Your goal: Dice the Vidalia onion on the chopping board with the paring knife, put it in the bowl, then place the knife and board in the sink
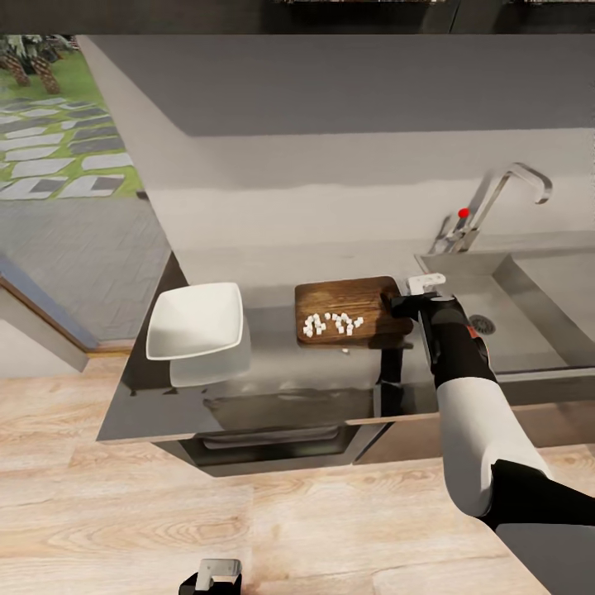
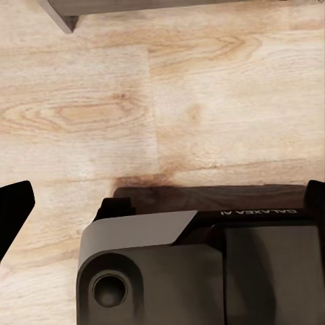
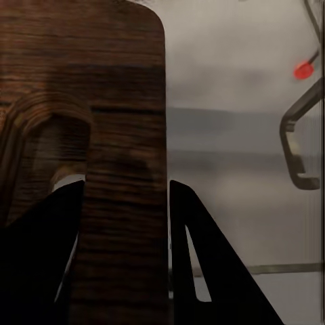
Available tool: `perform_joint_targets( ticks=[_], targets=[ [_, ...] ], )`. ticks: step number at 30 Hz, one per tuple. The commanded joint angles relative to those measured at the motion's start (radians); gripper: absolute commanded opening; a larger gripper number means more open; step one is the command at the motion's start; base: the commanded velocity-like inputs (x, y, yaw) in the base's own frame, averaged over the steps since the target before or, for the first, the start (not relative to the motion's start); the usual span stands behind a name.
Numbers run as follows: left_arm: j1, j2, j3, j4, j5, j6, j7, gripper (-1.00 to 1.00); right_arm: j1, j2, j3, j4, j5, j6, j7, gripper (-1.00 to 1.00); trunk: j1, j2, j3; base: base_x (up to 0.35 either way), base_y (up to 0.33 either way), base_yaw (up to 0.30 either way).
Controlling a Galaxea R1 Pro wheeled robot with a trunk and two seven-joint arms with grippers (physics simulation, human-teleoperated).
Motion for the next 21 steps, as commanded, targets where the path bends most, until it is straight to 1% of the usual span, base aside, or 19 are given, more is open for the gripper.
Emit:
perform_joint_targets(
  ticks=[1, 21],
  targets=[
    [-0.002, 0.000, -0.003, 0.005, -0.001, -0.007, 0.005, 1.00, -0.001, 0.001, -0.004, -0.001, 0.009, 0.003, 0.009, -1.00, 0.000, -0.001, 0.000, 0.000, 0.000, 0.000],
    [-0.002, 0.000, -0.003, 0.005, -0.002, -0.007, 0.005, 1.00, -0.001, 0.001, -0.004, -0.001, 0.006, 0.005, 0.013, -1.00, 0.000, -0.001, 0.032, 0.000, 0.000, 0.000]
  ],
)
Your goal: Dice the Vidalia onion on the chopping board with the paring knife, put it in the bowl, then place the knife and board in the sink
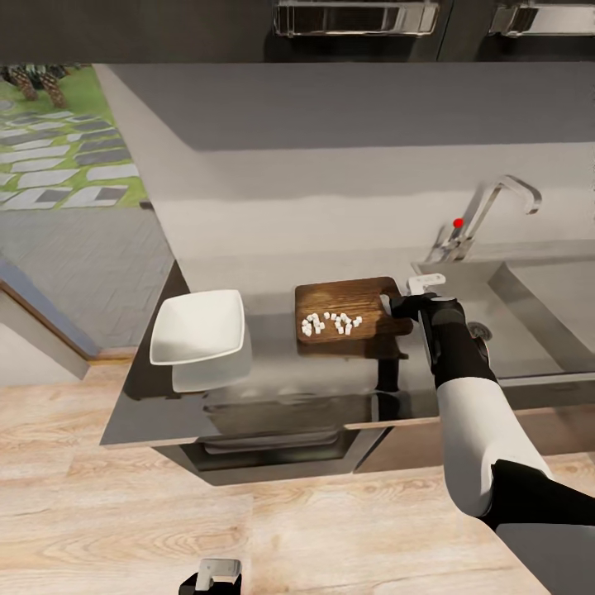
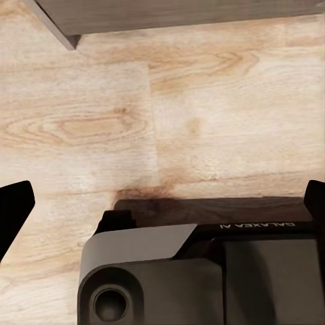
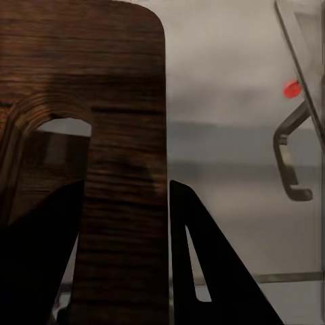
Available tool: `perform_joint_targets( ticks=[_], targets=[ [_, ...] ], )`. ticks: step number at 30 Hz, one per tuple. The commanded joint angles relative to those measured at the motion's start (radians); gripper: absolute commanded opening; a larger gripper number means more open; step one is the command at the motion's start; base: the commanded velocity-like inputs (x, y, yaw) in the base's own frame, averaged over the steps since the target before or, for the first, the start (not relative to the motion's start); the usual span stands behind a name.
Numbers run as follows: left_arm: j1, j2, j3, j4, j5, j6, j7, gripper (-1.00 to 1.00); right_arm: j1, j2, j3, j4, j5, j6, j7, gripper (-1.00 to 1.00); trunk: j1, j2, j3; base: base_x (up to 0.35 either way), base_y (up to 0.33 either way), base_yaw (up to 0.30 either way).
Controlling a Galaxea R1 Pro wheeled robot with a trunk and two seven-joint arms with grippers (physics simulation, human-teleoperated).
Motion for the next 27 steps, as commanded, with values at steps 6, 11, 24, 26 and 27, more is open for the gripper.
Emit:
perform_joint_targets(
  ticks=[6, 11, 24, 26, 27],
  targets=[
    [-0.002, 0.000, -0.003, 0.005, -0.001, -0.007, 0.005, 1.00, -0.001, 0.001, -0.004, -0.001, 0.010, 0.003, 0.010, -1.00, 0.000, -0.001, 0.008, 0.000, 0.000, 0.000],
    [-0.002, 0.000, -0.003, 0.005, -0.002, -0.007, 0.005, 1.00, -0.001, 0.001, -0.004, -0.001, 0.010, 0.003, 0.011, -1.00, 0.000, -0.001, 0.016, 0.000, 0.000, 0.000],
    [-0.002, 0.000, -0.003, 0.005, -0.002, -0.007, 0.005, 1.00, -0.001, 0.002, -0.004, -0.001, 0.008, 0.003, 0.013, -1.00, 0.000, -0.001, 0.037, 0.000, 0.000, 0.000],
    [-0.002, 0.000, -0.003, 0.005, -0.002, -0.007, 0.005, 1.00, -0.001, 0.002, -0.004, -0.001, 0.008, 0.003, 0.012, -1.00, 0.000, -0.001, 0.040, 0.000, 0.000, 0.000],
    [-0.002, 0.000, -0.003, 0.005, -0.002, -0.007, 0.005, 1.00, -0.001, 0.002, -0.004, -0.001, 0.008, 0.003, 0.012, -1.00, 0.000, -0.001, 0.042, 0.000, 0.000, 0.000]
  ],
)
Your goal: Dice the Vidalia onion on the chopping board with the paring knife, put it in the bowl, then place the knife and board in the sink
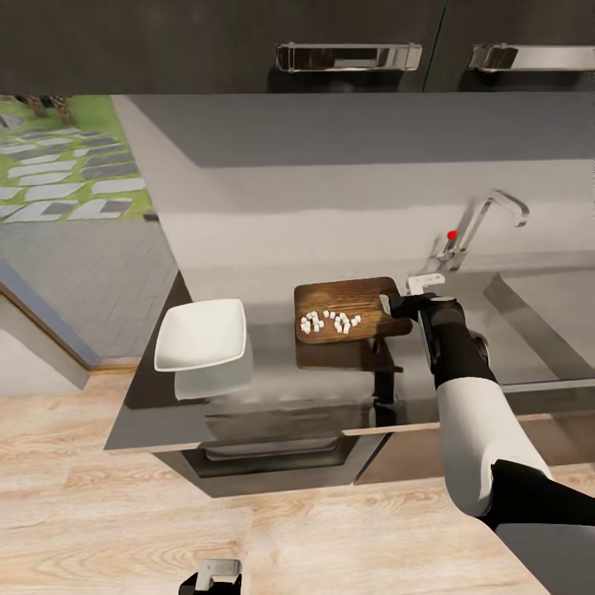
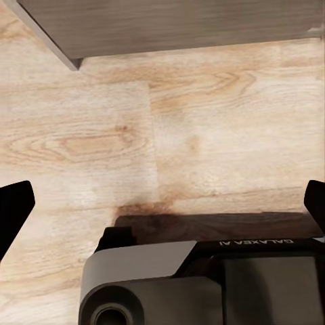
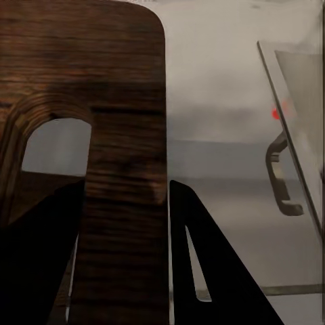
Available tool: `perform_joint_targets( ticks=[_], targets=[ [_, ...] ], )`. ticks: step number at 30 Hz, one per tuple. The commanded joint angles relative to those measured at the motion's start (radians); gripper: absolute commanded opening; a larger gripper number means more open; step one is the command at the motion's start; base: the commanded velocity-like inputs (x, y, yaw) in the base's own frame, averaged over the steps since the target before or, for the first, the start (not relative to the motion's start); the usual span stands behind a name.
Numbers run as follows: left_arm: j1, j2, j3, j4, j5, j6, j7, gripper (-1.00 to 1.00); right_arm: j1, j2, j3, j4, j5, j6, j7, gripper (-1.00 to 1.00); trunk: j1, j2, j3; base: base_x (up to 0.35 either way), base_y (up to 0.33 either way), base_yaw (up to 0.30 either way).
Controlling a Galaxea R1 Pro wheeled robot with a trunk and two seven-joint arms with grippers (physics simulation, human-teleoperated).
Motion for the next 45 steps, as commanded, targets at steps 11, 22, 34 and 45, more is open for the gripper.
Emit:
perform_joint_targets(
  ticks=[11, 22, 34, 45],
  targets=[
    [-0.002, 0.000, -0.003, 0.005, -0.002, -0.007, 0.005, 1.00, -0.001, 0.001, -0.004, -0.001, 0.011, 0.003, 0.010, -1.00, 0.000, -0.001, 0.016, 0.000, 0.000, 0.000],
    [-0.002, 0.000, -0.003, 0.005, -0.001, -0.007, 0.005, 1.00, -0.001, 0.001, -0.004, -0.002, 0.011, 0.003, 0.010, -1.00, 0.000, -0.001, 0.034, 0.000, 0.000, 0.000],
    [-0.002, 0.000, -0.003, 0.005, -0.001, -0.007, 0.005, 1.00, -0.001, 0.001, -0.003, -0.003, 0.011, 0.040, 0.010, -1.00, 0.000, -0.001, 0.041, 0.000, 0.000, 0.000],
    [-0.002, 0.000, -0.003, 0.005, -0.001, -0.007, 0.005, 1.00, -0.001, 0.001, -0.004, -0.005, 0.013, 0.052, 0.009, -1.00, 0.000, -0.001, 0.043, 0.000, 0.000, 0.000]
  ],
)
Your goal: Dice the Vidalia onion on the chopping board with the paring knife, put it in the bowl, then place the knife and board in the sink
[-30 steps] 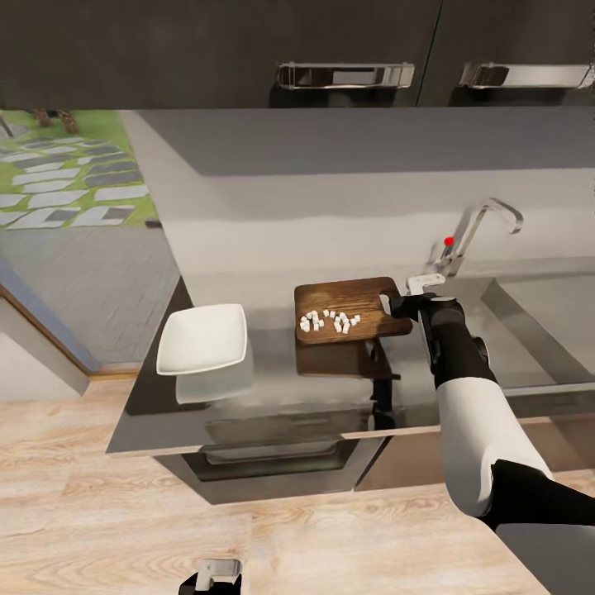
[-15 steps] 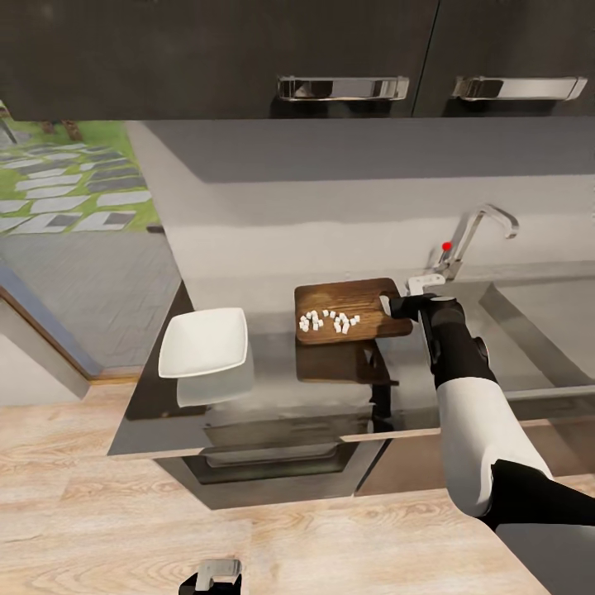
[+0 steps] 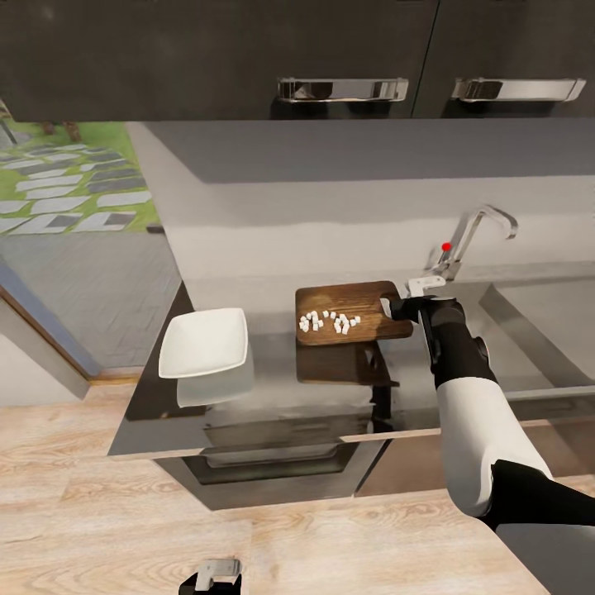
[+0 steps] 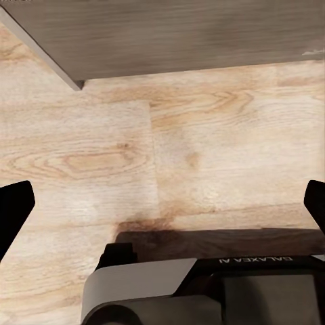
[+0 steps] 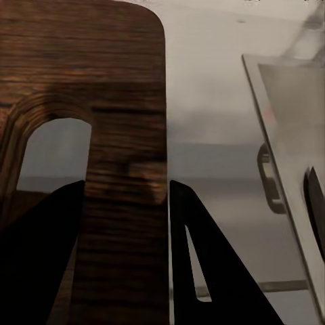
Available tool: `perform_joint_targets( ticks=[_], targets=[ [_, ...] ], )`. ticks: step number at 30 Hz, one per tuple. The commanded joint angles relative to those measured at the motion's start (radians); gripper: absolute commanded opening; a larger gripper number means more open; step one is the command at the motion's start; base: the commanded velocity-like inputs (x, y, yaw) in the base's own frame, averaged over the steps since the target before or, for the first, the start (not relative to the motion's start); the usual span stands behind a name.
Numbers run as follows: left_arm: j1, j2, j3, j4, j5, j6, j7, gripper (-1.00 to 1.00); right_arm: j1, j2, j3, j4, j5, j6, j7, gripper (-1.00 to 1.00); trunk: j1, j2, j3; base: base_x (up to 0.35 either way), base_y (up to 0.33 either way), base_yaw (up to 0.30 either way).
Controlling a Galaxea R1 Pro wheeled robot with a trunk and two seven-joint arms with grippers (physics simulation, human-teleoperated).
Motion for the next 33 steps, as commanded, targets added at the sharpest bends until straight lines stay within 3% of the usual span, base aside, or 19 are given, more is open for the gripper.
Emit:
perform_joint_targets(
  ticks=[1, 33],
  targets=[
    [-0.002, 0.000, -0.003, 0.005, -0.001, -0.007, 0.005, 1.00, -0.001, 0.001, -0.004, -0.001, 0.010, 0.003, 0.010, -1.00, 0.000, -0.001, -0.001, 0.000, 0.000, 0.000],
    [-0.002, 0.000, -0.003, 0.004, -0.001, -0.007, 0.005, 1.00, -0.001, 0.003, -0.003, -0.009, 0.009, 0.003, 0.011, -1.00, 0.000, -0.001, 0.049, 0.000, 0.003, 0.000]
  ],
)
